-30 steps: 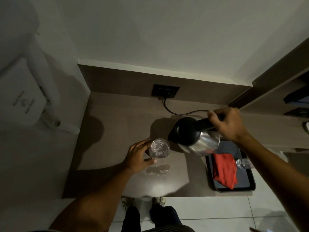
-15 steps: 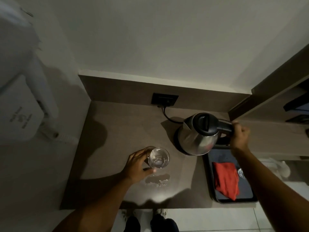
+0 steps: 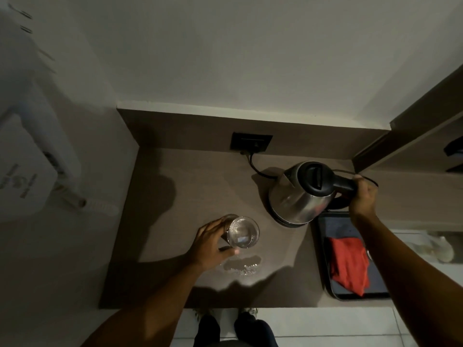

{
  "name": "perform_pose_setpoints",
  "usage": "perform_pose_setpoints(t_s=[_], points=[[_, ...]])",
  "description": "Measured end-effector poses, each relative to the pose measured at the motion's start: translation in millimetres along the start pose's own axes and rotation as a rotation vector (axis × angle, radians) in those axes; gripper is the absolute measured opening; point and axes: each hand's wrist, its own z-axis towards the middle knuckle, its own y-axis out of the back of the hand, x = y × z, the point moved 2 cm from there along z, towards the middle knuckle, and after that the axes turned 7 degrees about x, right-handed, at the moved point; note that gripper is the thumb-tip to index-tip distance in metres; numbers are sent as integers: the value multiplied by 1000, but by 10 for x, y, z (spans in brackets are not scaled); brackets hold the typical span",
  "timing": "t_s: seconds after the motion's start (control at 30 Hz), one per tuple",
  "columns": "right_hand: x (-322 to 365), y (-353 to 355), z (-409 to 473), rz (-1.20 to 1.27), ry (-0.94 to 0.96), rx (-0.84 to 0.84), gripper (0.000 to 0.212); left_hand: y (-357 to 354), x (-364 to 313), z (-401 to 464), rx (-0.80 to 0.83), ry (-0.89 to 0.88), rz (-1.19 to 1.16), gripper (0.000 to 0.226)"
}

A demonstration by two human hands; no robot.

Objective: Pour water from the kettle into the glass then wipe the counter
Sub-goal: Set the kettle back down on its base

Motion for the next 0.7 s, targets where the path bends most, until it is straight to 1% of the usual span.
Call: perform_pose_setpoints(t_s=[0.1, 0.23, 0.33, 0.43, 0.5, 0.57, 0.63, 0.7], points=[[-61, 110, 16, 13, -5, 22, 38, 1, -1, 1, 12, 14, 0, 88], [-104, 142, -14, -9, -20, 29, 37, 20, -29, -17, -5, -4, 2, 86], [-50, 132, -72, -108, 13, 25, 42, 37, -50, -19, -17, -32, 1, 84], [40, 138, -121, -309, 43, -23, 58, 45, -67, -19, -23, -45, -3, 82], [97, 148, -128, -408, 31, -42, 64, 48, -74, -20, -21, -53, -13, 83], [154, 142, -162, -448, 22, -53, 63, 64, -90, -22, -23, -67, -36, 84], [165, 139, -255, -434, 44, -81, 61, 82, -112, -33, -39, -69, -55, 84], [76, 165, -446, -411, 50, -127, 67, 91, -134, -45, -50, -79, -49, 84]])
